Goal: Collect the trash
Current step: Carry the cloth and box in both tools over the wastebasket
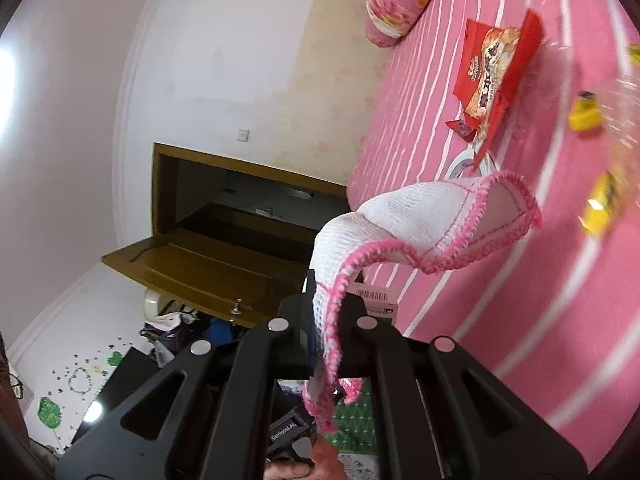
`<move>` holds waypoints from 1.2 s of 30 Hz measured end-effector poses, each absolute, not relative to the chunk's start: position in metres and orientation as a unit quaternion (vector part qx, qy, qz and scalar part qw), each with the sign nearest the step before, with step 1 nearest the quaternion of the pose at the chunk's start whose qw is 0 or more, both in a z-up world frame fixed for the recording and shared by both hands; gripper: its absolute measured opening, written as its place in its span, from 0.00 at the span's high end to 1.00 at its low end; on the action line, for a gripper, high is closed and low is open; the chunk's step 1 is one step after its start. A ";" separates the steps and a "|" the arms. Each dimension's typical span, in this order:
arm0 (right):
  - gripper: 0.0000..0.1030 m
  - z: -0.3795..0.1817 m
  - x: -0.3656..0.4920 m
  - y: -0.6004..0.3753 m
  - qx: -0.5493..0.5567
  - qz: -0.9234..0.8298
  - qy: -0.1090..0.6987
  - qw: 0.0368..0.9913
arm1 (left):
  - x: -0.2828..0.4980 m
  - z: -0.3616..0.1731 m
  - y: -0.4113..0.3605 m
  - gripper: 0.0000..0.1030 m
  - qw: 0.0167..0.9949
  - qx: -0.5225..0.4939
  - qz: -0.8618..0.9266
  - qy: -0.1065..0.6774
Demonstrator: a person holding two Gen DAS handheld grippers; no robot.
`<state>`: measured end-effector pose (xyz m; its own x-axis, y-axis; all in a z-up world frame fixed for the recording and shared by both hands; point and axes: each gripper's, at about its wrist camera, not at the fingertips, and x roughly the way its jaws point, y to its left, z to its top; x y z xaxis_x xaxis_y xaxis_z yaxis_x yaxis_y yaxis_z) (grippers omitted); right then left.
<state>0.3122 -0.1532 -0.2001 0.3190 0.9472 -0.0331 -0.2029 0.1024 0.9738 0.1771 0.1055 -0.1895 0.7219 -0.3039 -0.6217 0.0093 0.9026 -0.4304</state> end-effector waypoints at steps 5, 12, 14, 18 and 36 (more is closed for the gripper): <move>0.95 -0.184 0.262 -0.187 0.532 0.449 0.355 0.624 | 0.123 -0.173 0.073 0.59 0.908 -0.239 -0.100 0.328; 0.95 -0.150 0.208 -0.246 0.580 0.444 0.311 0.608 | 0.057 -0.155 0.032 0.59 0.906 -0.259 -0.128 0.310; 0.95 -0.141 0.199 -0.258 0.586 0.444 0.299 0.608 | 0.039 -0.148 0.024 0.59 0.905 -0.264 -0.133 0.305; 0.95 -0.120 0.181 -0.283 0.591 0.446 0.278 0.613 | 0.009 -0.141 0.017 0.59 0.903 -0.277 -0.134 0.299; 0.95 -0.089 0.098 -0.361 0.547 0.432 0.270 0.664 | -0.022 -0.103 -0.033 0.58 0.893 -0.304 -0.176 0.282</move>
